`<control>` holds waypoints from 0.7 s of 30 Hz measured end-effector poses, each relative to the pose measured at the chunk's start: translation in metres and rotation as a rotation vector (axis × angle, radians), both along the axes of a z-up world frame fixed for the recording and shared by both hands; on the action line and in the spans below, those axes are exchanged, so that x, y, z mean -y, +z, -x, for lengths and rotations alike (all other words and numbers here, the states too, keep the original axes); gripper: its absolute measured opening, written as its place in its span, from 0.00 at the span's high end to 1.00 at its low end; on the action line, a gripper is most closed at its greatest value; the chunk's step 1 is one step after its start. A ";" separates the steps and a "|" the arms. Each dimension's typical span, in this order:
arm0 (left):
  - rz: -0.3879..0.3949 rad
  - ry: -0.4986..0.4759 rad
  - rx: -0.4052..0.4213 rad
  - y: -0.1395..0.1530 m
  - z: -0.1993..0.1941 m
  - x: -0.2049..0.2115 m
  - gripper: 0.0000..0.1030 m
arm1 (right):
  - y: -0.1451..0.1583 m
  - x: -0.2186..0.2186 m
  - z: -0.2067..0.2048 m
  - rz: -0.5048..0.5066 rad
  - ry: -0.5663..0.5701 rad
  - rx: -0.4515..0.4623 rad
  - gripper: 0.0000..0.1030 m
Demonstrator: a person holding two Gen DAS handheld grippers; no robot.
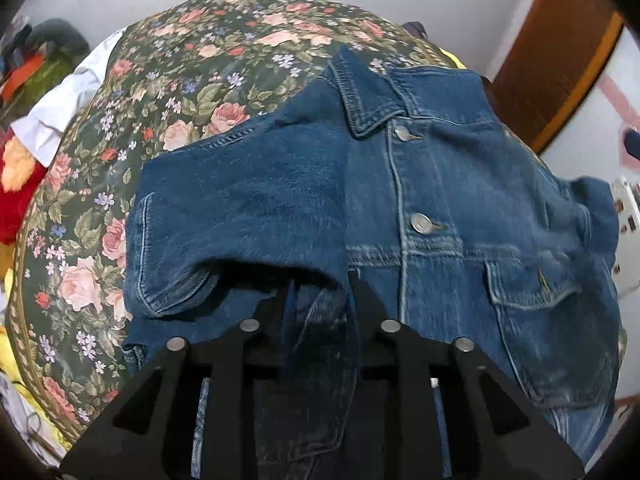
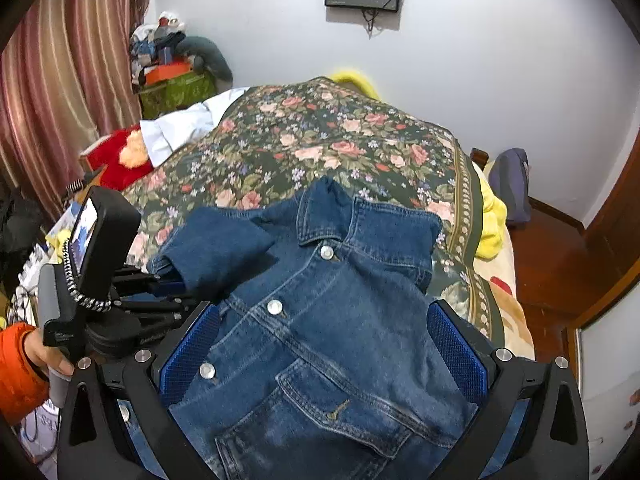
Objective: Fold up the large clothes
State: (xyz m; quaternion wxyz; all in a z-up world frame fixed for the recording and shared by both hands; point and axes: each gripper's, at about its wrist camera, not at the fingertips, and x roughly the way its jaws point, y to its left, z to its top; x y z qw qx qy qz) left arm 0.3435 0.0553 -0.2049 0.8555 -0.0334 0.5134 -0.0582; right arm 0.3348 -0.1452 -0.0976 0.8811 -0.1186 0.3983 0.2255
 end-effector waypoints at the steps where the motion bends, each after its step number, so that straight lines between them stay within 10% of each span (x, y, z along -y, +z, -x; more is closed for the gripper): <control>1: 0.008 -0.003 0.001 0.004 0.002 -0.004 0.71 | -0.001 -0.002 0.000 0.004 0.006 -0.002 0.00; 8: 0.043 0.150 0.152 0.060 0.032 -0.082 0.37 | -0.001 -0.048 -0.003 -0.024 0.116 -0.032 0.00; 21: -0.049 0.464 0.088 0.015 0.094 -0.230 0.37 | -0.081 -0.229 -0.020 0.211 0.399 -0.139 0.00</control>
